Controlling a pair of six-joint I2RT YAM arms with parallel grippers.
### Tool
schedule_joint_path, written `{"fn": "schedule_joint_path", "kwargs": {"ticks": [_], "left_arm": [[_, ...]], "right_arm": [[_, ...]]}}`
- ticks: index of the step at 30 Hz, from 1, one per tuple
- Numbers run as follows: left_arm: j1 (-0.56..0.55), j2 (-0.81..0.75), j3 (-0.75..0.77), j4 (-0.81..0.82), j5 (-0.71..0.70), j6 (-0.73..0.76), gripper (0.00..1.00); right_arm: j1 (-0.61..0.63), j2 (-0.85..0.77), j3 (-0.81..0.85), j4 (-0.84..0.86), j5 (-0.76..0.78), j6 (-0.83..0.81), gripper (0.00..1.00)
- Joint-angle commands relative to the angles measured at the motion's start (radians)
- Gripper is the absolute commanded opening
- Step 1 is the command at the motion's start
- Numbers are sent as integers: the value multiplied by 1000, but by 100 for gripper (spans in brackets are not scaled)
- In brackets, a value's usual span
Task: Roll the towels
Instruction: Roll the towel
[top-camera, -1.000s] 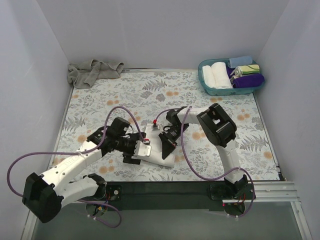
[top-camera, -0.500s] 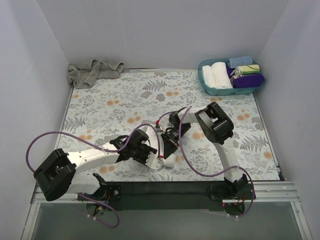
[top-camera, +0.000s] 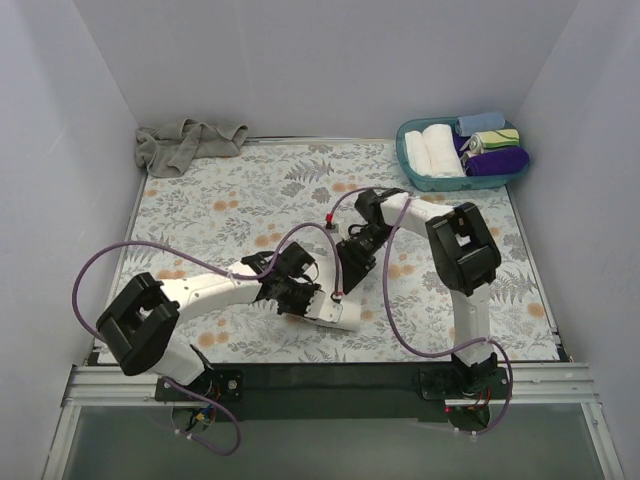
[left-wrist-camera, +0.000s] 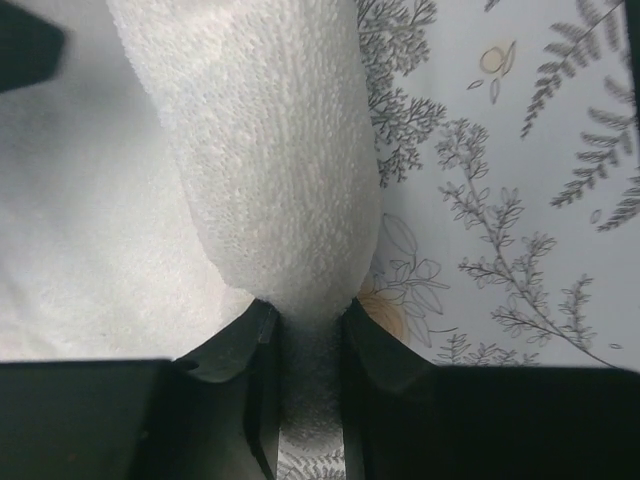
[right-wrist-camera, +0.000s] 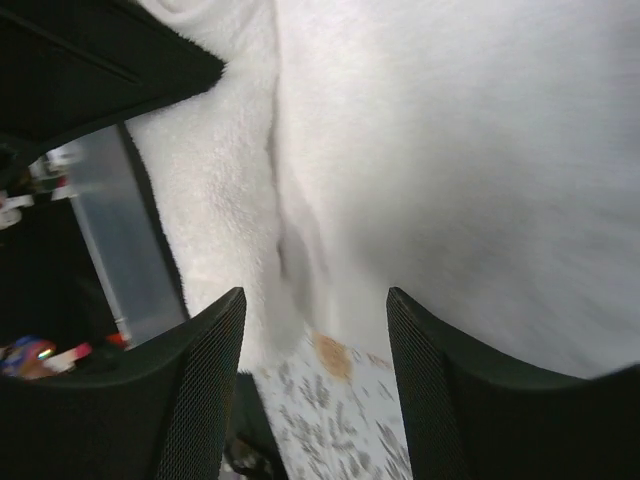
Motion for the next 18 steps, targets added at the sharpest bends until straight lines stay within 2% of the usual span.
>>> {"fn": "schedule_joint_path", "kwargs": {"ticks": [1, 6, 8, 13, 18], "left_arm": [[7, 99, 50, -278, 200, -99, 0], [93, 247, 165, -410, 361, -115, 0], [152, 374, 232, -475, 392, -84, 0], [249, 629, 421, -632, 469, -30, 0], [315, 812, 620, -707, 471, -6, 0]], "right_arm": [[-65, -156, 35, 52, 216, -71, 54], [-109, -443, -75, 123, 300, -114, 56], [-109, -555, -141, 154, 316, -118, 56], [-82, -698, -267, 218, 349, -121, 54], [45, -790, -390, 325, 454, -95, 55]]}}
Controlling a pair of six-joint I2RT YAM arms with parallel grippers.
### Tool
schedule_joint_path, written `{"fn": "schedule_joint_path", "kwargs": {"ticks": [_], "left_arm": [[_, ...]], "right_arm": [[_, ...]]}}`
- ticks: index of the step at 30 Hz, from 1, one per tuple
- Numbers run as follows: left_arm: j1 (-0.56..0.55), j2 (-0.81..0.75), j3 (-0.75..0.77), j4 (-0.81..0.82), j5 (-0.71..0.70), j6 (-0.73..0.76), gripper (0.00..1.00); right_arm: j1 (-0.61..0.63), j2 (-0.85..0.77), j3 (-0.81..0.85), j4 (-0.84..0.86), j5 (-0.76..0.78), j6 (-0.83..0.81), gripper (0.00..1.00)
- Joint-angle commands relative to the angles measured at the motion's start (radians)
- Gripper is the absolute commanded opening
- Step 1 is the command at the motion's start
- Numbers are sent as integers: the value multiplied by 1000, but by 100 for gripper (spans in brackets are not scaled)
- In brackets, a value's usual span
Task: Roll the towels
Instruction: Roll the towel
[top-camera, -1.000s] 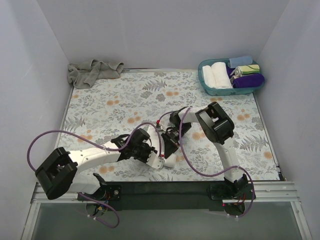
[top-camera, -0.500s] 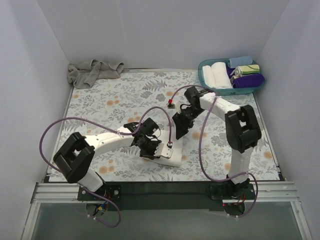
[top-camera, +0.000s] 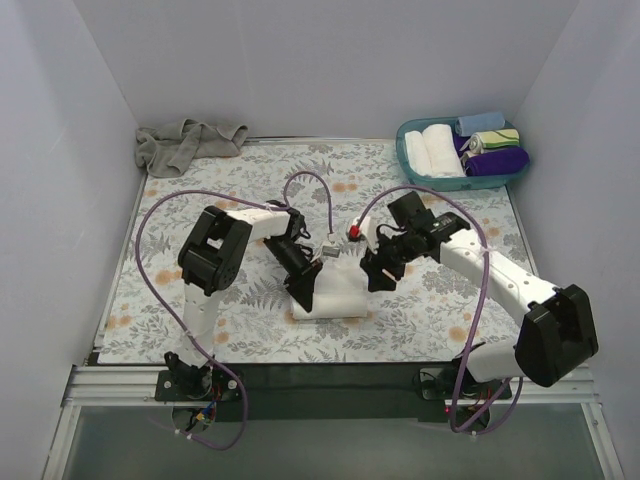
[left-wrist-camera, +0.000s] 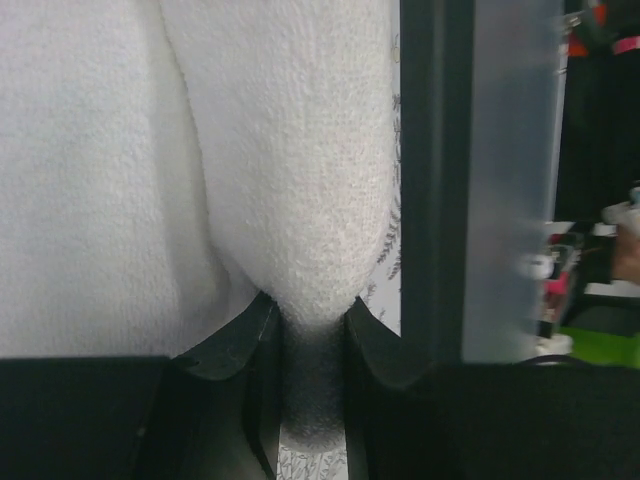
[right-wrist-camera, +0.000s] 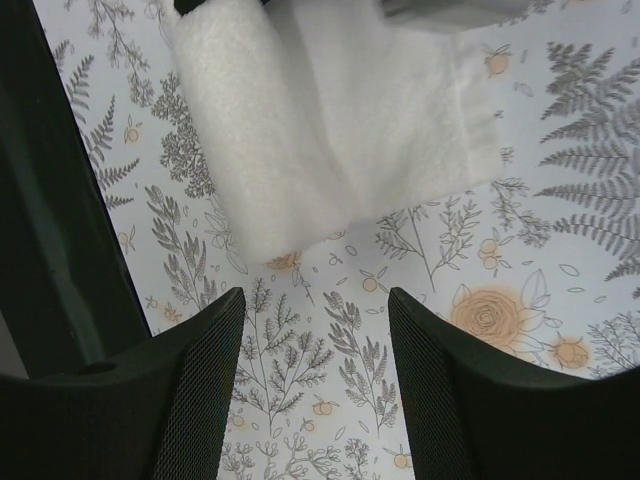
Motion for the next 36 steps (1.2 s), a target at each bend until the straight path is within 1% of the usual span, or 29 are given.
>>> {"fn": "schedule_joint_path", "kwargs": {"ticks": [1, 4, 9, 11, 12, 14, 19, 20, 21, 22, 23, 24, 25, 26, 28, 29, 30, 31, 36], "left_arm": [[11, 155, 54, -57, -141, 69, 1], [30, 208, 120, -91, -134, 102, 3], [34, 248, 151, -108, -151, 126, 8], [36, 258, 151, -109, -153, 132, 10], [36, 259, 151, -108, -165, 132, 11], [39, 264, 147, -99, -173, 131, 14], [54, 252, 140, -77, -179, 131, 17], [56, 248, 142, -76, -177, 132, 18], [56, 247, 147, -76, -176, 134, 19], [59, 245, 150, -71, -170, 134, 23], [61, 235, 154, -71, -165, 134, 25], [62, 226, 156, -68, -163, 131, 27], [64, 210, 154, -57, -162, 125, 28], [76, 193, 148, -45, -154, 119, 32], [103, 103, 118, 1, -142, 100, 36], [116, 65, 108, 19, -137, 91, 40], [126, 29, 101, 39, -136, 82, 41], [157, -36, 98, 65, -137, 68, 49], [264, -202, 93, 121, -116, 34, 53]], "right_arm": [[78, -33, -51, 108, 116, 9, 55], [129, -7, -65, 164, 166, 12, 57], [256, 34, -104, 298, 233, -6, 61], [310, 45, -152, 378, 258, -17, 63], [324, 48, -169, 425, 262, -35, 64], [361, 69, -192, 447, 258, -47, 64], [399, 102, -236, 499, 212, -67, 63], [404, 111, -244, 505, 212, -72, 61], [405, 125, -250, 510, 213, -73, 48], [405, 149, -250, 507, 209, -74, 38], [405, 161, -250, 504, 209, -72, 30], [405, 169, -247, 488, 206, -75, 17], [405, 174, -247, 479, 198, -77, 10], [404, 175, -250, 468, 193, -77, 3], [402, 172, -252, 430, 172, -75, 1], [402, 174, -252, 413, 166, -69, 1], [402, 177, -249, 374, 160, -58, 1], [396, 186, -234, 350, 137, -49, 1], [367, 223, -168, 209, 48, 34, 1]]}}
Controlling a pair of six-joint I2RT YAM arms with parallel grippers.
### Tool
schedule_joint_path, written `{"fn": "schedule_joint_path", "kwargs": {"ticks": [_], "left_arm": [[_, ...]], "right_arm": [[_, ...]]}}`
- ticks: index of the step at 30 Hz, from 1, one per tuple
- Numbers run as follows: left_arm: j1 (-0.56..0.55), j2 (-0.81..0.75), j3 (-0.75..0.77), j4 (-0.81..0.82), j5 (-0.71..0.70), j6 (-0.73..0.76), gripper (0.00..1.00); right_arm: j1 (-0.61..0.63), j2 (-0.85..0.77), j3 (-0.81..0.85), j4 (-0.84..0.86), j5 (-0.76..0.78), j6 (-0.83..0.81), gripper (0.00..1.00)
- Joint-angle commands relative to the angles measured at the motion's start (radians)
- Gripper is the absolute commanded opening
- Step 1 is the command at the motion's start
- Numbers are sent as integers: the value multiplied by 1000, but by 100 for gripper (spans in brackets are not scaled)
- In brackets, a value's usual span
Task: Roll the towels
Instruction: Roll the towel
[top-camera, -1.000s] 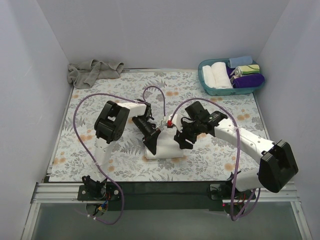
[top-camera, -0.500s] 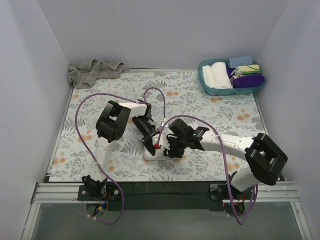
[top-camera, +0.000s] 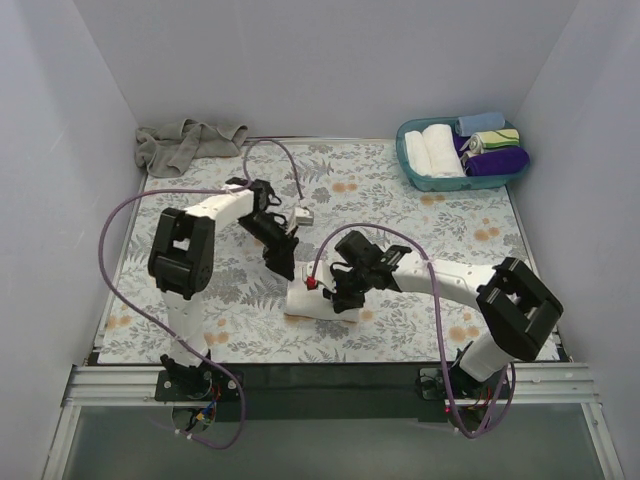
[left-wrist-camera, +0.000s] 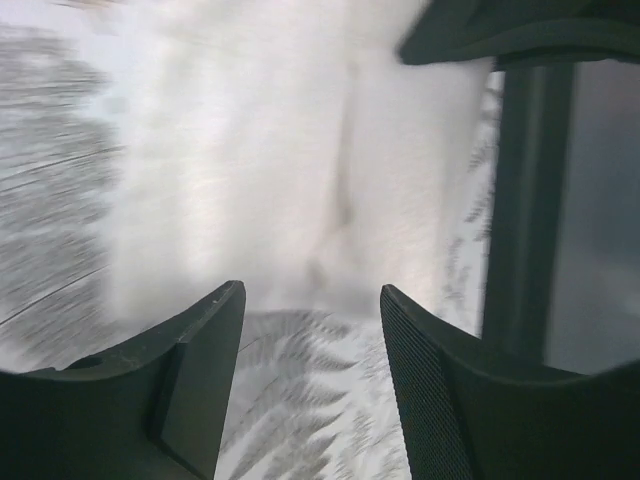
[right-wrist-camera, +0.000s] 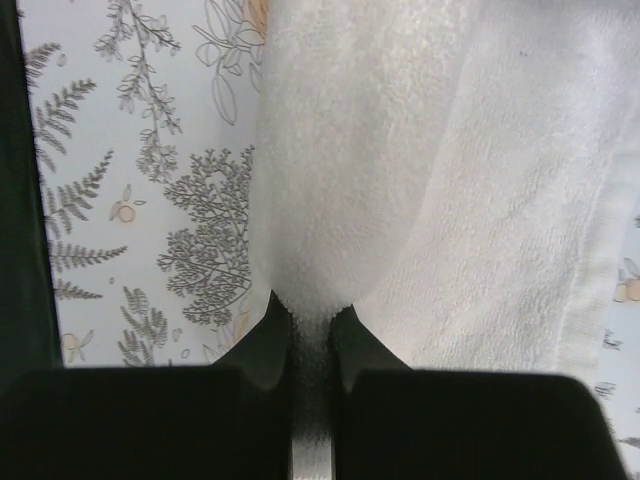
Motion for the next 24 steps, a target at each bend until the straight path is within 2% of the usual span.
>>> {"fn": "schedule_joint_path", "kwargs": {"ticks": [1, 4, 9, 12, 17, 20, 24], "left_arm": [[109, -198, -6, 181, -65, -3, 53], [130, -303, -87, 230, -111, -3, 54], [126, -643, -348, 342, -186, 21, 56], [71, -824, -506, 427, -269, 23, 58], [-185, -981, -657, 551, -378, -14, 62], [-316, -1004, -712, 637, -447, -37, 63], [-472, -991, -773, 760, -585, -37, 63]], "right_arm": [[-10, 68, 34, -233, -130, 79, 1], [-37, 144, 112, -290, -209, 135, 1], [-103, 281, 218, -371, -369, 159, 1], [-137, 382, 267, -438, -432, 117, 1], [-202, 535, 347, -511, -541, 47, 1], [-246, 638, 414, -597, -622, -16, 1], [-280, 712, 450, -641, -624, -85, 1]]}}
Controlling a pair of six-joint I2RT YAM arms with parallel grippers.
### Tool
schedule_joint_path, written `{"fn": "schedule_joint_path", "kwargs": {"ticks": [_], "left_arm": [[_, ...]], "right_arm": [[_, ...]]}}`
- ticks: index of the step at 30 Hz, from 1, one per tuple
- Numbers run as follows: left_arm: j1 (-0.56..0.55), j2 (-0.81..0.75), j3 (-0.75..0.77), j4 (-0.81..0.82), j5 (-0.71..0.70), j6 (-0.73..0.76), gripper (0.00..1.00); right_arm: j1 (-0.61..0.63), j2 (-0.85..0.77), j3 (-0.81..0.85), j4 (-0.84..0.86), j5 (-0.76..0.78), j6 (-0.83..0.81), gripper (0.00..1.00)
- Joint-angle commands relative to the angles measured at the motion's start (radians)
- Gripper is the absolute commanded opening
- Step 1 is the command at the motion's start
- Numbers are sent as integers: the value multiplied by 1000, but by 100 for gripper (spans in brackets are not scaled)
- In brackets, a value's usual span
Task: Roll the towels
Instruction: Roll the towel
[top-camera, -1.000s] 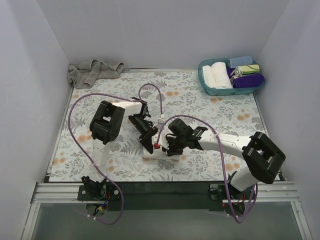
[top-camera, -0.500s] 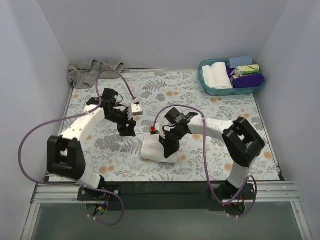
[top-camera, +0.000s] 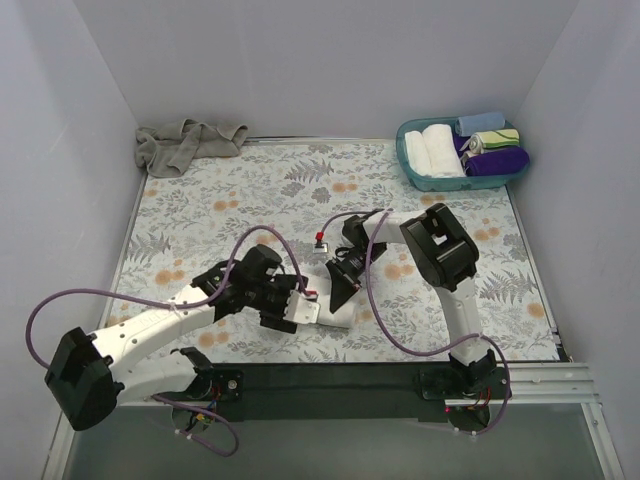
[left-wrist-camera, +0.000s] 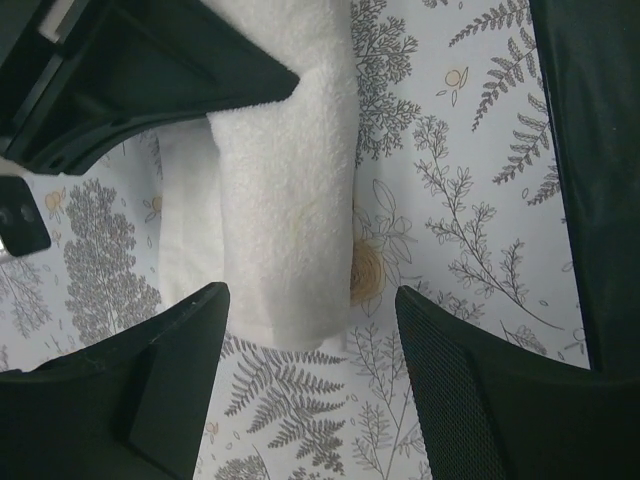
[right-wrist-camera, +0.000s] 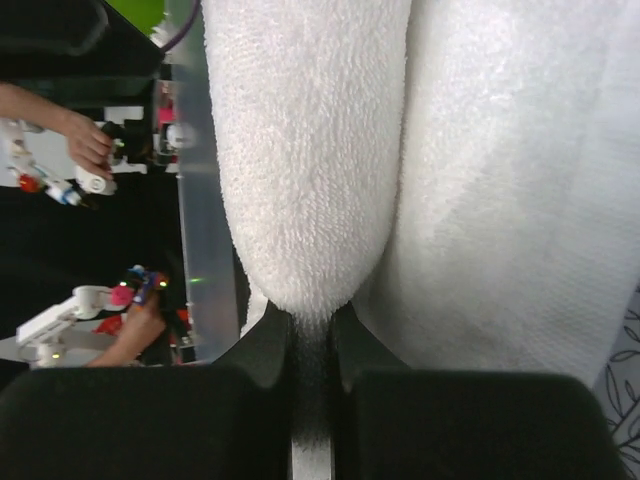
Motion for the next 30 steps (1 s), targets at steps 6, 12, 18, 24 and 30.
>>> {"fn": "schedule_joint_path", "kwargs": {"ticks": [6, 12, 18, 24, 30], "left_arm": [[-205, 68, -99, 312, -264, 26, 64], [-254, 213, -143, 418, -388, 54, 60], [-257, 321, -121, 351, -384, 10, 8], [-257, 359, 3, 105, -234, -139, 0], [-210, 478, 153, -79, -77, -204, 0]], "right_arm": [[-23, 160, 61, -130, 128, -174, 1], [-23, 166, 56, -130, 135, -188, 2], [-27, 85, 44, -120, 188, -173, 28], [-78, -39, 111, -113, 329, -99, 43], [-176, -248, 142, -110, 449, -81, 54]]}}
